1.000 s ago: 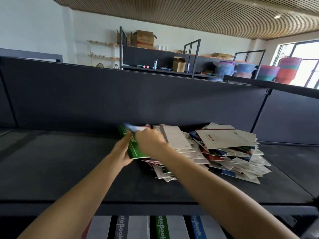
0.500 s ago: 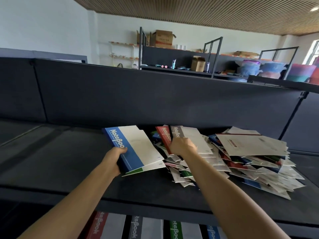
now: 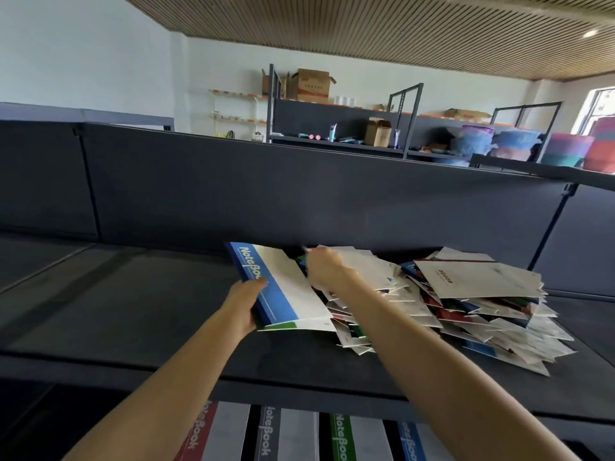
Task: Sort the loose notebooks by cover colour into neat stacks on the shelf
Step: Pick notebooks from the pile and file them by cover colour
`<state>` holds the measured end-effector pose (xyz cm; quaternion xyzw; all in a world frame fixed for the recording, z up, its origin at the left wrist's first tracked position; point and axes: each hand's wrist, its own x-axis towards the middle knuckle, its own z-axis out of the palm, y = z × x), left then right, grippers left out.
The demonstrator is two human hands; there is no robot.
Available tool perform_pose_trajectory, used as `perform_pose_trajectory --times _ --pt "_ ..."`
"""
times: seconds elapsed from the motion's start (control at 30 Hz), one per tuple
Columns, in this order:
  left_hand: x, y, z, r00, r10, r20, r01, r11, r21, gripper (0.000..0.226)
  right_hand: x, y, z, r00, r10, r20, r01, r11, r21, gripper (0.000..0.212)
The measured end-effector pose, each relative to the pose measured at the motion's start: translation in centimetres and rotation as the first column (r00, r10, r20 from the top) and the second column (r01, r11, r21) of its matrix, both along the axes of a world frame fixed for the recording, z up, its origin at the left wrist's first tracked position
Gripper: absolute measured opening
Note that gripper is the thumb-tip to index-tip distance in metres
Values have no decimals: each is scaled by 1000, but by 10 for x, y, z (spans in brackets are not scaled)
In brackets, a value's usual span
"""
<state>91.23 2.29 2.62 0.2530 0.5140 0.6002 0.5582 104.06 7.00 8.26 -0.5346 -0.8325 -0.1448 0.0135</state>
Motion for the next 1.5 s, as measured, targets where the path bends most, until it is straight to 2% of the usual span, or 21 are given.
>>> perform_pose_trajectory --times 0.07,0.2,0.37,0.43,0.53,0.6,0.73,0.83,0.93,1.03,1.2,1.43,1.5 --pt "11 -2 -2 999 -7 43 6 1000 20 32 -17 -28 0 992 112 57 -113 994 12 40" --pt "13 -9 -3 967 -30 252 15 998 62 28 -31 -70 -8 982 187 1 -187 979 -79 32" --pt "7 -28 -14 992 22 127 -26 999 36 33 -18 -80 -19 964 158 -213 -202 957 -208 33" --pt "6 -37 -18 996 24 88 -26 999 27 30 -7 -81 -27 929 37 -369 -138 957 -253 35" --pt "3 -52 -20 994 -53 97 47 997 64 26 16 -81 -35 824 -243 -511 110 955 -276 41" --pt "1 -60 -23 995 -89 36 86 993 77 21 29 -82 -39 713 -411 -568 203 896 -394 44" --pt "6 -71 -32 991 -130 -25 131 987 90 11 39 -89 -54 341 -629 -699 139 769 -624 43" --pt "13 -79 -40 986 -164 -27 166 985 47 16 49 -101 -68 187 -638 -747 129 770 -625 36" --pt "23 -88 -47 977 -209 31 210 977 -29 33 62 -114 -82 100 -635 -766 158 770 -617 32" --pt "35 -100 -50 966 -257 37 258 966 -16 22 77 -128 -92 5 -627 -779 170 768 -617 30" --pt "58 -125 -56 963 -253 -95 259 964 57 16 108 -153 -106 -148 -621 -770 56 772 -633 15" --pt "131 -179 -106 955 -217 -203 216 976 -28 10 184 -211 -154 -209 -692 -691 15 704 -710 12" --pt "160 -203 -128 954 -236 -187 226 971 -78 17 207 -233 -177 -204 -726 -657 33 665 -746 11"
